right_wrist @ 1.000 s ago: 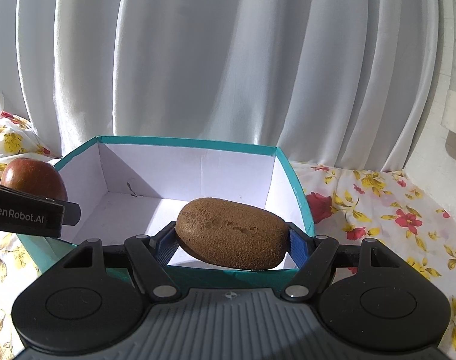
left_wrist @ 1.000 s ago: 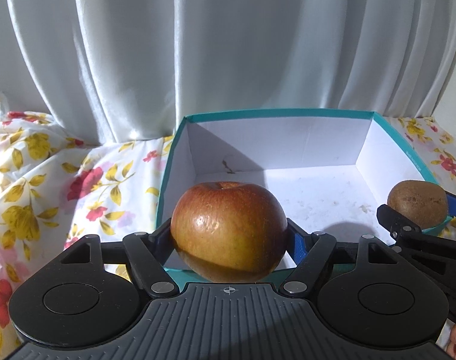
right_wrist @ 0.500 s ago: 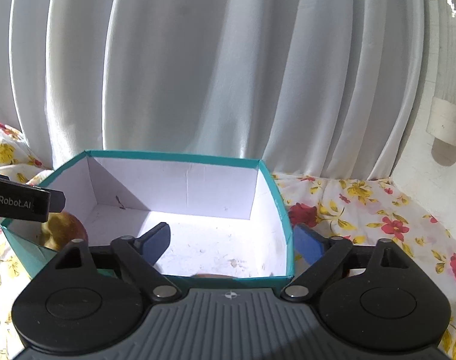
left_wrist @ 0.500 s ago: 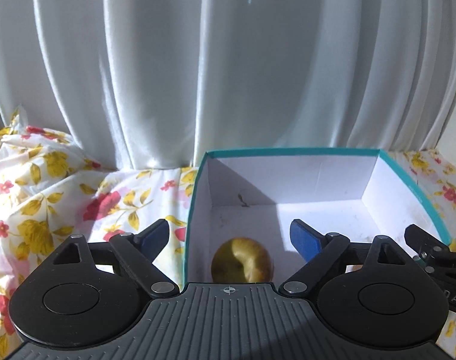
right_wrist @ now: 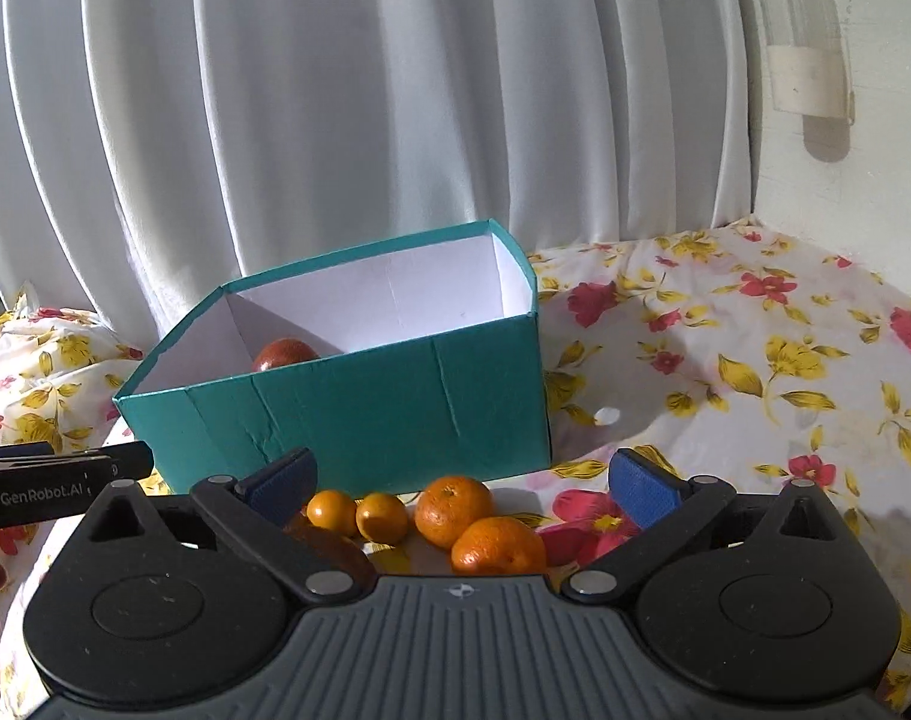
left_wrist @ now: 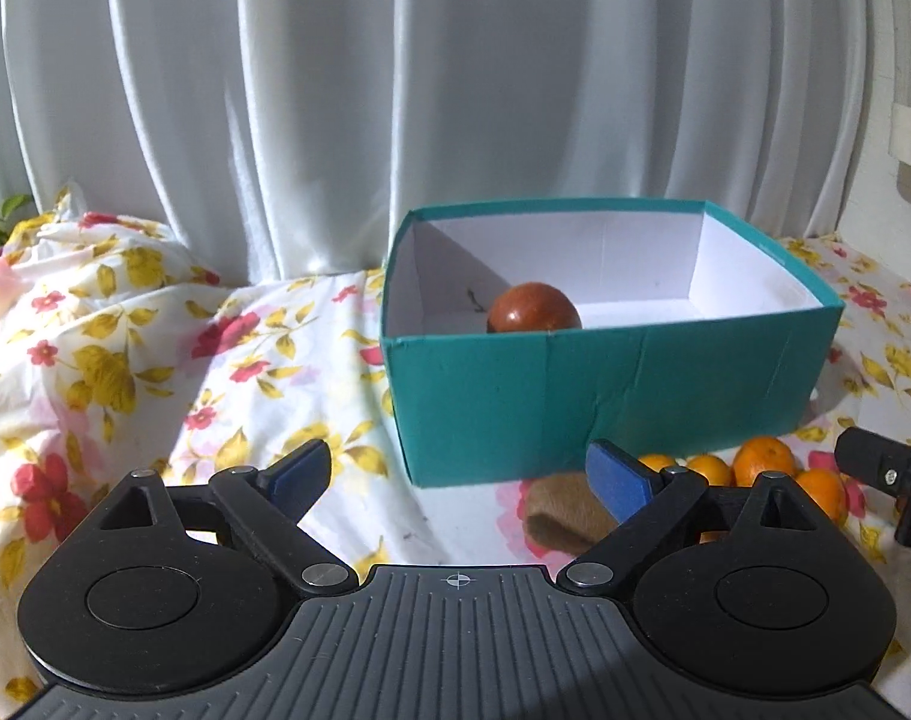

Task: Organize fruits
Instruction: 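Move both open tools back to the fruit in front of the box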

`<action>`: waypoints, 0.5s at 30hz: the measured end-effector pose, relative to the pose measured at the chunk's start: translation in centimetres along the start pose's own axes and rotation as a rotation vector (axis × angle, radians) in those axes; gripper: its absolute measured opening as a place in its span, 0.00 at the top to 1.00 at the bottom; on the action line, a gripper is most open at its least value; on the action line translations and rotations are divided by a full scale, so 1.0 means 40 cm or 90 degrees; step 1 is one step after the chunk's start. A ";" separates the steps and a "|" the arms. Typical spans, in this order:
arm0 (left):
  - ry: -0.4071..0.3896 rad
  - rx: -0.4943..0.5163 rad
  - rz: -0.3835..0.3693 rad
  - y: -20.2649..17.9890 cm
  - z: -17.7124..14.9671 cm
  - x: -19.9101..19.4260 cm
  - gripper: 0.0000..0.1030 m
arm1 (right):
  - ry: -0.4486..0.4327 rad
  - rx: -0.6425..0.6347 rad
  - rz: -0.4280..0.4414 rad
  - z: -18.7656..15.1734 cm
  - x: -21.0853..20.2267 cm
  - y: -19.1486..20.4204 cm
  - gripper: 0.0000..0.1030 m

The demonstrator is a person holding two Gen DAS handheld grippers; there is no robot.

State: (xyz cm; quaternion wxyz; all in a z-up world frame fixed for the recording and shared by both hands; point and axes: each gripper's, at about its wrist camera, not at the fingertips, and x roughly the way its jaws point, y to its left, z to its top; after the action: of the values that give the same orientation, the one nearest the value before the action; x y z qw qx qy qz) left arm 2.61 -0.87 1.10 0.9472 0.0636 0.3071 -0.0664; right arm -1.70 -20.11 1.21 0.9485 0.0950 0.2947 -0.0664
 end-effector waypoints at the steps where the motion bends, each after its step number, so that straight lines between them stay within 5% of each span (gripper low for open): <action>1: 0.009 -0.002 -0.006 -0.002 -0.010 0.001 0.07 | 0.001 -0.018 -0.006 -0.012 -0.001 0.003 0.00; 10: 0.030 0.022 -0.038 -0.039 -0.060 -0.017 0.08 | 0.059 -0.035 -0.049 -0.058 0.007 0.007 0.00; 15: 0.047 0.035 -0.056 -0.054 -0.094 -0.023 0.11 | 0.060 -0.055 -0.049 -0.090 0.002 0.014 0.15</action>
State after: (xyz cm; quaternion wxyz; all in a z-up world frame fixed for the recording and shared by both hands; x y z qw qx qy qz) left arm -0.62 -2.31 -1.55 0.9294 0.0782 0.3422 -0.1140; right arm -3.49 -18.76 -1.69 0.9335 0.0454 0.3453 -0.0856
